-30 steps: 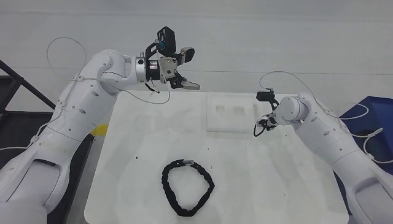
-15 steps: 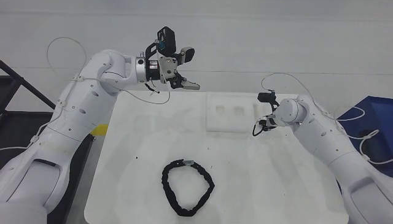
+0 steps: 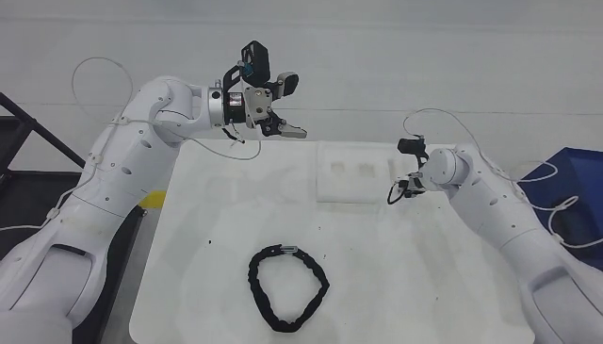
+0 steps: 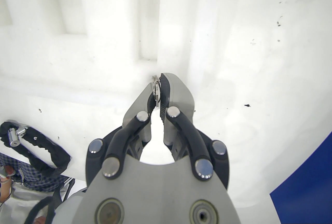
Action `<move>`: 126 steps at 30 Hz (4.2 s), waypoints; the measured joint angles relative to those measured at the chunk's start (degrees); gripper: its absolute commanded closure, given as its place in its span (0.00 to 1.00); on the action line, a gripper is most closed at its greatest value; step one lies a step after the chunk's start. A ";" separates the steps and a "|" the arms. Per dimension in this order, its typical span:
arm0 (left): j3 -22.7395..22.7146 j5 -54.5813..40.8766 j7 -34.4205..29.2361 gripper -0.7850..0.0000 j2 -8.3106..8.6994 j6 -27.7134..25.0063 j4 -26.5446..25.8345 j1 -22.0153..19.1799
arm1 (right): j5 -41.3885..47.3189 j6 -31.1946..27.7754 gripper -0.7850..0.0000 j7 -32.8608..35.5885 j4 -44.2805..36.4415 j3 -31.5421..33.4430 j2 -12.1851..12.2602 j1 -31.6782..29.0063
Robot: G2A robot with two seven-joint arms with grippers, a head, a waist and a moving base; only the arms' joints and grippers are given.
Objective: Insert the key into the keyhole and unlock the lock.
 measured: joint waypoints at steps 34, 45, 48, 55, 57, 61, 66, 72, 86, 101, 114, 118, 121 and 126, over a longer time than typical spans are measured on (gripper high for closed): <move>0.00 0.00 0.00 0.00 0.00 0.00 0.00 0.00 | 11.17 -5.80 1.00 13.30 -53.37 35.30 12.37 -22.09; 0.00 0.00 0.00 0.00 0.00 0.00 0.00 0.00 | 16.48 -8.97 1.00 6.98 -58.05 42.33 13.33 -28.81; 0.00 0.00 0.00 0.00 0.00 0.00 0.00 0.00 | 16.42 -8.92 1.00 7.07 -58.03 42.28 13.33 -28.75; 0.00 0.00 0.00 0.00 0.00 0.00 0.00 0.00 | 16.42 -8.90 1.00 7.08 -58.03 42.28 13.32 -28.74; 0.00 0.00 0.00 0.00 0.00 0.00 0.00 0.00 | 16.42 -8.90 1.00 7.08 -58.03 42.28 13.32 -28.74; 0.01 0.42 -0.28 0.00 0.02 0.37 -0.38 0.19 | 16.42 -8.90 1.00 7.08 -58.03 42.28 13.32 -28.74; -0.62 2.41 -1.59 0.00 0.58 0.80 -2.68 3.67 | 16.42 -8.90 1.00 7.08 -58.03 42.28 13.32 -28.74; -0.65 2.64 -2.41 0.00 1.78 -0.03 -4.68 11.17 | 16.42 -8.91 1.00 7.07 -58.03 42.28 13.32 -28.74; 4.43 13.85 3.25 0.00 4.39 0.00 -7.48 18.21 | 16.42 -8.91 1.00 7.07 -58.03 42.28 13.32 -28.74; 22.82 6.98 -2.34 0.00 8.26 0.00 -7.62 9.19 | 16.42 -8.91 1.00 7.07 -58.03 42.28 13.32 -28.74; 25.22 5.22 -3.29 0.00 8.71 0.00 -7.65 7.30 | 16.42 -8.91 1.00 7.07 -58.03 42.28 13.32 -28.74; 25.22 5.22 -3.29 0.00 8.71 0.00 -7.65 7.30 | 16.42 -8.91 1.00 7.08 -58.03 42.28 13.32 -28.74; 24.61 5.70 -2.55 0.00 8.72 1.12 -8.13 7.59 | 16.42 -8.91 1.00 7.08 -58.03 42.28 13.32 -28.74; 21.45 12.72 5.40 0.00 9.80 5.58 -9.76 11.30 | 16.42 -8.91 1.00 7.08 -58.03 42.28 13.33 -28.74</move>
